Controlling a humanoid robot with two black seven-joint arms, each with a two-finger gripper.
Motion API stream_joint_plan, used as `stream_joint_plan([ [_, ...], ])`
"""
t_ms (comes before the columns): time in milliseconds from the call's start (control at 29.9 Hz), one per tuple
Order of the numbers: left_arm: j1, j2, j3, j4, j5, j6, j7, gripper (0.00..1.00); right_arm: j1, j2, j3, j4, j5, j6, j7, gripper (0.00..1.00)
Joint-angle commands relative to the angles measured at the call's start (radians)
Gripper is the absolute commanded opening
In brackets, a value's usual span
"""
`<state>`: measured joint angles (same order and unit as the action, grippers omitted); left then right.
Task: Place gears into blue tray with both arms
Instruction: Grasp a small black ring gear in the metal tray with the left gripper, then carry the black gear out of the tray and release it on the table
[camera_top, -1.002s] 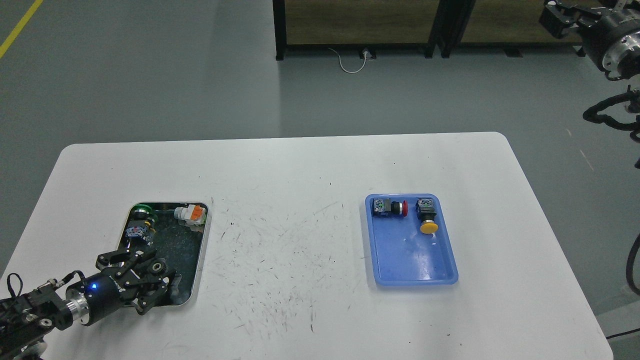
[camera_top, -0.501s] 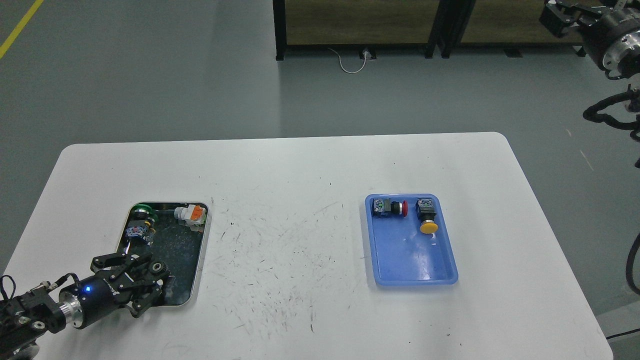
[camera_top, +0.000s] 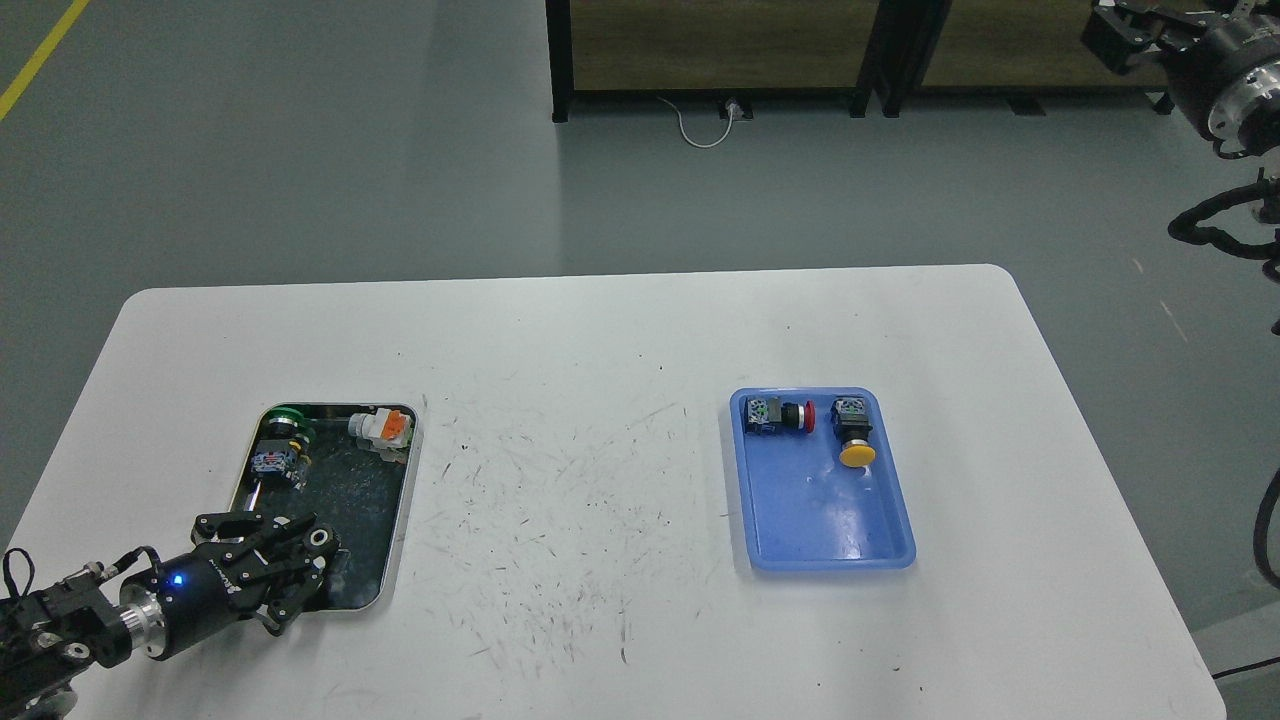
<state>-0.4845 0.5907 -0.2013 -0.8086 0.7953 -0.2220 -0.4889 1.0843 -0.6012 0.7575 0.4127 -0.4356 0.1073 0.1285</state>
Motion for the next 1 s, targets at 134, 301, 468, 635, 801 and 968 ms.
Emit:
stream_joint_plan([
  [134,-0.029,0.018,-0.001,-0.003,0.002,-0.074,0.0,0.27,-0.001,0.001,0.0,0.0,0.0,0.0,0.0,1.0],
  [301,-0.043,0.046,-0.001,-0.014,0.001,-0.085,0.0,0.27,-0.001,0.001,0.0,0.0,0.0,0.0,0.0,1.0],
  [468,-0.066,0.099,-0.001,-0.086,0.001,-0.115,0.0,0.27,-0.003,0.001,0.0,-0.002,0.0,-0.003,0.0,1.0],
  [635,-0.088,0.161,-0.001,-0.24,0.001,-0.122,0.0,0.27,-0.012,0.003,-0.001,-0.006,0.0,-0.011,0.002,1.0],
  [801,-0.118,0.192,-0.001,-0.403,0.007,-0.12,0.045,0.27,-0.026,0.009,-0.001,-0.012,0.0,-0.011,0.002,1.0],
  [968,-0.144,0.179,0.0,-0.492,0.013,-0.12,0.095,0.28,-0.023,0.024,-0.041,-0.022,0.0,-0.018,0.006,1.0],
])
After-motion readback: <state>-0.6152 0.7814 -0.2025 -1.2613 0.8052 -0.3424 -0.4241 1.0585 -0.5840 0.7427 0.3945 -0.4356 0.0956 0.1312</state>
